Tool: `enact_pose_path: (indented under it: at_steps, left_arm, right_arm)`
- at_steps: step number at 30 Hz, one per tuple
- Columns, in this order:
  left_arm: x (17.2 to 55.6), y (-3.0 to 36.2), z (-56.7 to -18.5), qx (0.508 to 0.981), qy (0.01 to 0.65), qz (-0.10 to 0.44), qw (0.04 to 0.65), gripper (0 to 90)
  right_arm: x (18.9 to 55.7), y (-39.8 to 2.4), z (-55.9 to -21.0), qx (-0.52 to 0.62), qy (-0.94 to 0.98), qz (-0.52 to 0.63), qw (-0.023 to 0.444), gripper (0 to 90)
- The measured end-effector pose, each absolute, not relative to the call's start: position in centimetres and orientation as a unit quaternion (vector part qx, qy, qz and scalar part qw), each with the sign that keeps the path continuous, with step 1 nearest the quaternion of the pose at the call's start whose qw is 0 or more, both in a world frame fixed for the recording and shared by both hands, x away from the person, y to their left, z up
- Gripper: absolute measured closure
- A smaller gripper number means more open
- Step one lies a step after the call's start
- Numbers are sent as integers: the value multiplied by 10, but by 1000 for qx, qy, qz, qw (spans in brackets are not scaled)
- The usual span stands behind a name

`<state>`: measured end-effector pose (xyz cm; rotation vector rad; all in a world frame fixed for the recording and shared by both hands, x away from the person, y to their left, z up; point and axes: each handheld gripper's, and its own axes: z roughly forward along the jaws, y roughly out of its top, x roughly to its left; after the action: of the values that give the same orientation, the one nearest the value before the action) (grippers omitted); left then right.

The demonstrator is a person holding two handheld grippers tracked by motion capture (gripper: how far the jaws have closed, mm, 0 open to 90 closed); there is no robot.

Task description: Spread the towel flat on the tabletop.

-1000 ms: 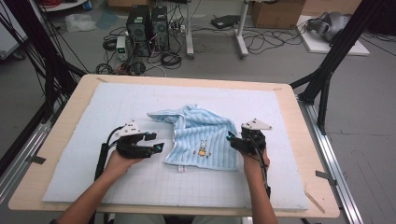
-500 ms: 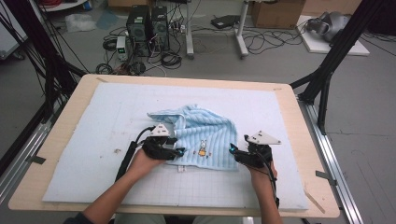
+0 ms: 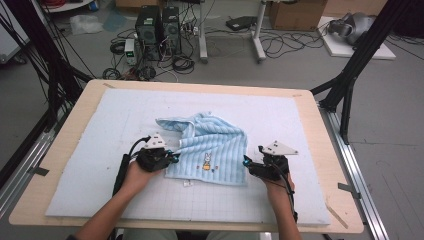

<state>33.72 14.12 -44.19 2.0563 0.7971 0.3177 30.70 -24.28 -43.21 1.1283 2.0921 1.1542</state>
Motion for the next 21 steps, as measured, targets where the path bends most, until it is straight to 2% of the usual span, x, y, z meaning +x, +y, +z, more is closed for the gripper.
enact_pose_path:
  at_steps: [8, 12, 21]
  left_arm:
    - [324, 188, -440, 796, 354, 136, 472, 852]
    - [322, 196, -443, 788, 364, 129, 479, 851]
    - [320, 195, -443, 792, 354, 120, 483, 846]
  right_arm:
    - [306, -232, -432, 403, 775, 424, 239, 332]
    - [306, -226, -433, 390, 782, 431, 226, 341]
    - [304, -170, -441, 293, 837, 444, 124, 402]
